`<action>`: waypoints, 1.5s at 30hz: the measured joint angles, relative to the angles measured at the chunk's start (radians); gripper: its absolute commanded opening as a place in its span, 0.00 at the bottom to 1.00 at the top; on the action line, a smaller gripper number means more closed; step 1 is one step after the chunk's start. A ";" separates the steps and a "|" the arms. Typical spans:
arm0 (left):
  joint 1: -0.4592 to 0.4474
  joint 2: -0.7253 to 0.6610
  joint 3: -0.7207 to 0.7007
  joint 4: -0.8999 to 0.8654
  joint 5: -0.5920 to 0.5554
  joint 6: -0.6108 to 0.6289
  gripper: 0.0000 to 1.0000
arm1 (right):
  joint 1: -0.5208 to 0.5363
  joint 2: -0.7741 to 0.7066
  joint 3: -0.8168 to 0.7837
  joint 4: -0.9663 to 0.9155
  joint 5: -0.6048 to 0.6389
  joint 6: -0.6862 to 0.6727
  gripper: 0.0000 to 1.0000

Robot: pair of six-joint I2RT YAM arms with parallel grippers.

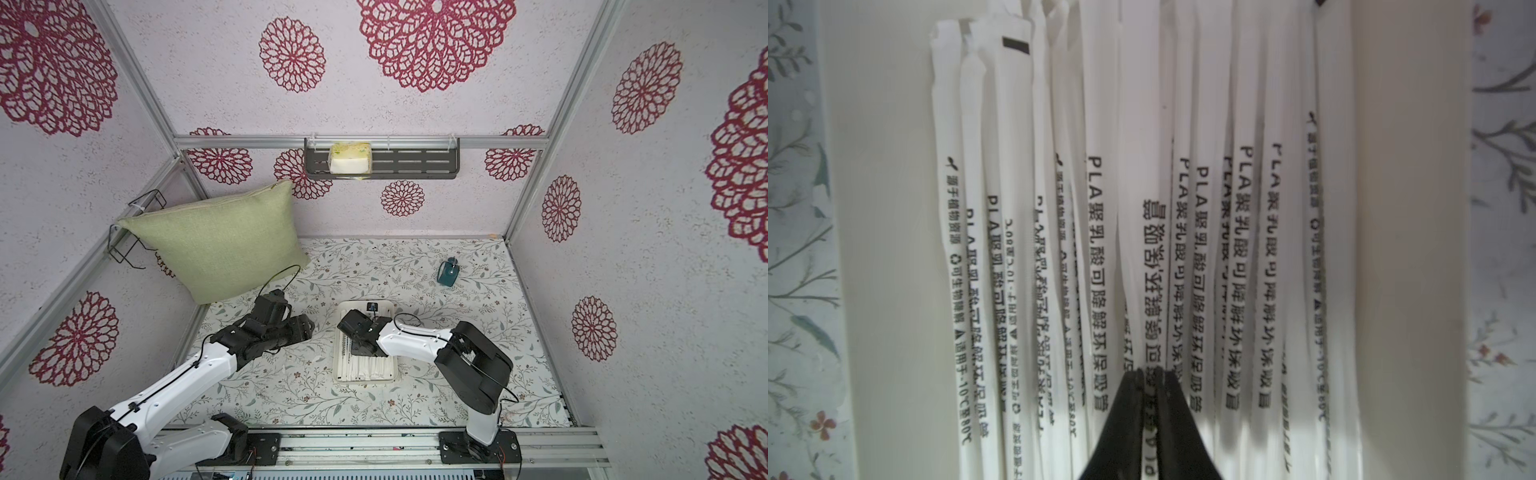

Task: Put the straws into the storage box
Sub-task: Place the straw in the storage box, then reset both arms

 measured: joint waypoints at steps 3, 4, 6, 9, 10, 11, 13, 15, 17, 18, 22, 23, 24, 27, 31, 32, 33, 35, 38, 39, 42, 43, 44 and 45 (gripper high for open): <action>0.000 0.001 -0.003 0.007 0.004 0.000 0.74 | -0.001 0.000 -0.009 -0.001 0.000 0.000 0.13; 0.000 0.001 -0.003 0.010 0.005 0.000 0.74 | -0.002 0.000 -0.009 -0.001 0.000 -0.001 0.13; 0.000 0.001 -0.003 0.015 0.005 0.000 0.74 | -0.005 0.000 -0.009 0.000 0.000 -0.001 0.14; 0.000 0.006 -0.003 0.024 0.008 0.000 0.73 | -0.018 0.000 -0.009 0.000 -0.001 -0.009 0.14; 0.000 0.009 -0.003 0.026 0.009 0.000 0.73 | -0.023 0.000 -0.009 0.000 -0.001 -0.011 0.14; 0.000 0.011 -0.003 0.027 0.010 0.000 0.73 | -0.029 0.000 -0.009 0.000 -0.001 -0.014 0.14; 0.000 0.012 -0.003 0.028 0.011 0.000 0.73 | -0.035 0.000 -0.009 0.000 -0.002 -0.023 0.16; 0.000 0.012 -0.003 0.028 0.011 0.000 0.73 | -0.036 0.000 -0.009 0.000 -0.003 -0.033 0.20; 0.000 0.012 -0.003 0.028 0.011 0.000 0.73 | -0.037 0.000 -0.009 0.000 -0.010 -0.041 0.23; 0.000 0.012 -0.003 0.028 0.010 0.000 0.73 | -0.037 0.000 -0.008 -0.001 -0.012 -0.046 0.25; 0.000 0.003 -0.003 0.024 -0.005 0.005 0.73 | -0.038 -0.005 0.018 -0.032 -0.025 -0.088 0.34; 0.000 -0.002 -0.002 0.019 -0.012 0.009 0.73 | -0.040 -0.010 0.026 -0.040 -0.030 -0.100 0.35; 0.000 -0.007 0.000 0.013 -0.022 0.013 0.73 | -0.044 -0.019 0.031 -0.045 -0.034 -0.112 0.37; 0.000 -0.030 0.021 -0.019 -0.061 0.039 0.74 | -0.074 -0.078 0.032 -0.061 -0.056 -0.156 0.39; 0.000 -0.100 0.048 -0.031 -0.141 0.081 0.75 | -0.166 -0.203 0.032 -0.067 -0.085 -0.242 0.42; 0.000 -0.121 0.051 -0.029 -0.161 0.092 0.75 | -0.184 -0.228 0.032 -0.067 -0.084 -0.262 0.43; 0.000 -0.137 0.052 -0.023 -0.179 0.103 0.75 | -0.202 -0.249 0.032 -0.066 -0.080 -0.282 0.43; 0.000 -0.159 0.051 -0.006 -0.216 0.125 0.76 | -0.224 -0.274 0.034 -0.067 -0.056 -0.324 0.44; 0.000 -0.161 0.040 0.043 -0.253 0.151 0.77 | -0.221 -0.266 0.034 -0.060 -0.026 -0.366 0.45; 0.000 -0.161 0.029 0.064 -0.262 0.157 0.77 | -0.218 -0.260 0.034 -0.056 -0.018 -0.376 0.45; 0.000 -0.158 -0.039 0.156 -0.287 0.171 0.78 | -0.202 -0.227 0.034 -0.031 0.024 -0.401 0.47; 0.000 -0.159 -0.068 0.186 -0.301 0.172 0.78 | -0.194 -0.213 0.034 -0.019 0.042 -0.411 0.48; 0.000 -0.159 -0.099 0.215 -0.324 0.173 0.78 | -0.187 -0.200 0.034 -0.005 0.057 -0.421 0.49; 0.000 -0.159 -0.119 0.232 -0.341 0.174 0.78 | -0.182 -0.190 0.034 0.007 0.071 -0.431 0.50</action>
